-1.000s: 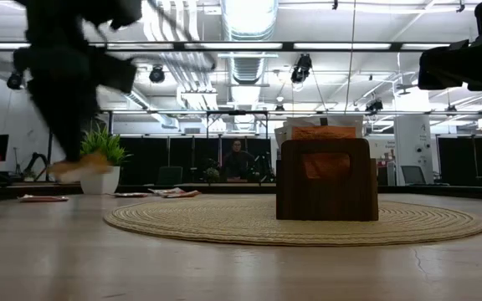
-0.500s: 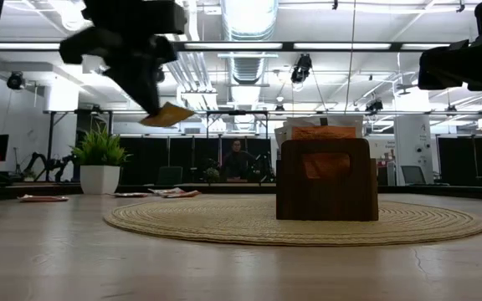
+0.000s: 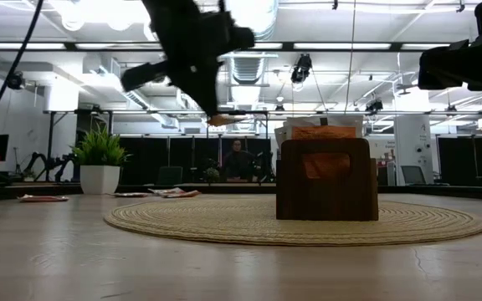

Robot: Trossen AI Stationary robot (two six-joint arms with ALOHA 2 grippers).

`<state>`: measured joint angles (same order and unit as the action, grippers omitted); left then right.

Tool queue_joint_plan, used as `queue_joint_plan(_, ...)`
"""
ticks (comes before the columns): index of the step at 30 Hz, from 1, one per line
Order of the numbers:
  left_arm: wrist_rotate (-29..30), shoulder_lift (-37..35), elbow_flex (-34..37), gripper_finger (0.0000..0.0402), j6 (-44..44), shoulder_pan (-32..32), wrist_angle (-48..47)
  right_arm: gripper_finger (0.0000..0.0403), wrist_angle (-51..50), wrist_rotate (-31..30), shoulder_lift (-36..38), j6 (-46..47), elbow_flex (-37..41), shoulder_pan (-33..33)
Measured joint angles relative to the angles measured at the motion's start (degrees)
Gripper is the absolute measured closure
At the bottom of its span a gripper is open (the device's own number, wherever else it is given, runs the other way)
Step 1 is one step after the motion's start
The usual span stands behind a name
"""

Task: Pick & Place Tea
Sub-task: Put the orange tea bag into the middle section of the wooden organizer

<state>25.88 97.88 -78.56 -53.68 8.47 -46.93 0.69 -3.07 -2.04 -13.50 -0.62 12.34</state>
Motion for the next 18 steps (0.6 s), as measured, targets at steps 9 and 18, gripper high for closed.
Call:
queue_joint_plan(9, -1.89, 6.62, -8.43, 0.0401, -14.40, -0.24, 6.06, 0.0394, 0.00, 0.00, 0.00, 0.00, 0.00, 0.00)
queue_joint_plan(18, -6.96, 9.23, -9.47, 0.0401, -26.50, -0.61, 14.13, 0.0394, -0.01, 0.01, 0.03, 0.00, 0.00, 0.00)
